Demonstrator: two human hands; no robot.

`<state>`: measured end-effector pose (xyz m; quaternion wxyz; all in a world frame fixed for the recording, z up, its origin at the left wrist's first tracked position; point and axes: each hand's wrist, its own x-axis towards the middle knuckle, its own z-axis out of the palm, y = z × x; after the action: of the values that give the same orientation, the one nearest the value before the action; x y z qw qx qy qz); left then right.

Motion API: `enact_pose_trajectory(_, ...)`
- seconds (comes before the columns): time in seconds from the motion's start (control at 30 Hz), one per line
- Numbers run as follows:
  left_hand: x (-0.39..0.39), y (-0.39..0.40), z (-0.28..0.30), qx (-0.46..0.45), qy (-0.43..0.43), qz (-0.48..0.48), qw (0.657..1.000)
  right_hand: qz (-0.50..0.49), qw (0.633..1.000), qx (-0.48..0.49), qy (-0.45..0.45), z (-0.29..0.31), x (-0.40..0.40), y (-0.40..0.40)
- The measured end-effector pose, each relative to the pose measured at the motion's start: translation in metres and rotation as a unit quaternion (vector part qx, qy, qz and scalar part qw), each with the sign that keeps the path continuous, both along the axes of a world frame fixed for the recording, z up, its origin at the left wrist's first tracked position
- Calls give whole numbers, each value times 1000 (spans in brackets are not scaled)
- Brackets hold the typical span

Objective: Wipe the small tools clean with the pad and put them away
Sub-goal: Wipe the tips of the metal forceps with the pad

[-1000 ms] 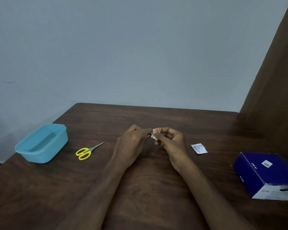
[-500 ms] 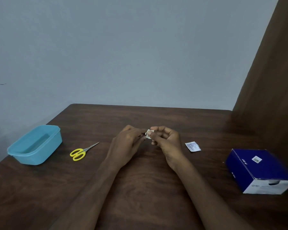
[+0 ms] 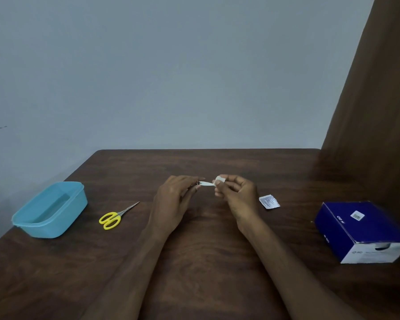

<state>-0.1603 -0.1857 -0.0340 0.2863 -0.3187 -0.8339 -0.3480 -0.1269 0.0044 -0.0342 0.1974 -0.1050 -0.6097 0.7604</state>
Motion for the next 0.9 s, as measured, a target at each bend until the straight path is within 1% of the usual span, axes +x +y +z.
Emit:
enact_pose_trajectory(0.07,0,1,0,-8,-2,-9,1000,39,999,3,-8,1,2,-6)
enact_pose_trajectory(0.2,-4,0,0,4,-8,-17,1000,101,994,41,-5,4,3,-13)
enact_pose_trajectory(0.23,-4,-1,0,3,-6,-15,1000,117,993,32,-5,5,3,-13)
enact_pose_trajectory(0.37,-1,-2,0,-28,26,19,999,181,979,-89,-17,11,6,-8)
enact_pose_trajectory(0.47,1,-1,1,-49,49,24,997,198,974,-108,-23,15,10,-2)
enact_pose_trajectory(0.57,2,-2,3,-71,72,32,994,187,980,-63,-24,14,10,-1)
enact_pose_trajectory(0.73,6,-4,5,-105,99,49,988,121,993,5,-4,10,10,-6)
enact_pose_trajectory(0.83,6,-3,6,-107,92,52,989,74,997,22,-10,9,8,-3)
enact_pose_trajectory(0.9,5,-3,6,-107,93,53,988,91,996,21,-10,9,7,-3)
